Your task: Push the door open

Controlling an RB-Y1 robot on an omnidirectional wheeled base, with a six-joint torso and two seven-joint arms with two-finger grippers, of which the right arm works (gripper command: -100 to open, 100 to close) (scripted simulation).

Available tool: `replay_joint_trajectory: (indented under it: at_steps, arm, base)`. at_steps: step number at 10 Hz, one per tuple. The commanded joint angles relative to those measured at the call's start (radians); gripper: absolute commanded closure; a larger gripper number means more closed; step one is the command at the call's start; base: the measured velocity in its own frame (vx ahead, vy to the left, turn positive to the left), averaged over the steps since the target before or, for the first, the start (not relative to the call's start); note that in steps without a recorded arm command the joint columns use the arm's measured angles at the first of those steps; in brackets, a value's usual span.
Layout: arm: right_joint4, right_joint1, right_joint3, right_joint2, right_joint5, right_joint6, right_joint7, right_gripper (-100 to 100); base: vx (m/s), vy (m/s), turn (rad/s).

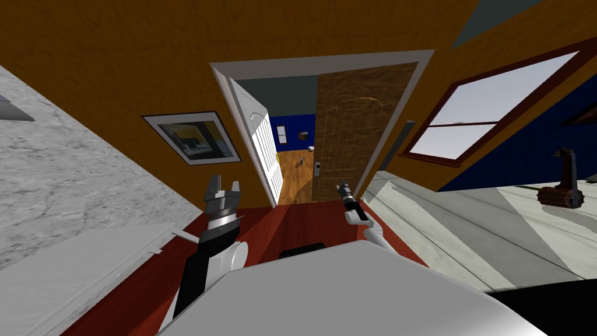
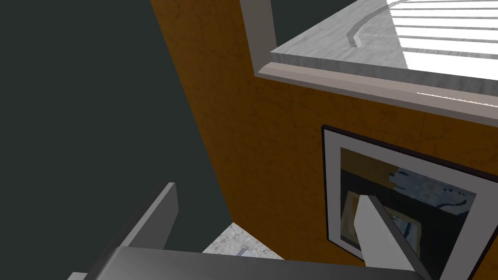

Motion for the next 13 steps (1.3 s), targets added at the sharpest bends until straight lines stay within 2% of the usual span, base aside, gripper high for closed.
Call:
replay_joint_trajectory:
  at_steps: [1,2,3,4,5,8,11,13]
  arm:
    - [0.038,-0.013,-0.003,-0.009,-0.003,-0.002,-0.001,-100]
    - [0.080,-0.032,-0.007,-0.022,-0.009,-0.003,-0.001,-100]
    - [0.080,-0.032,-0.007,-0.022,-0.009,-0.003,-0.001,-100]
    - [0.116,-0.050,-0.012,-0.035,-0.014,-0.004,-0.001,-100]
    - [0.120,-0.050,-0.012,-0.035,-0.014,-0.004,-0.001,-100]
    - [0.222,-0.104,-0.024,-0.072,-0.028,-0.007,-0.001,-100]
    - [0.272,-0.120,-0.028,-0.084,-0.033,-0.008,-0.001,-100]
    - [0.337,-0.152,-0.035,-0.106,-0.041,-0.009,-0.002,-100]
  base:
    - [0.062,-0.023,0.055]
    - [0.058,-0.019,0.127]
    - [0.041,-0.012,0.081]
    - [0.043,-0.005,0.133]
    - [0.036,-0.007,0.063]
    - [0.060,-0.016,0.174]
    - [0.044,-0.024,0.091]
    - [0.043,-0.018,0.161]
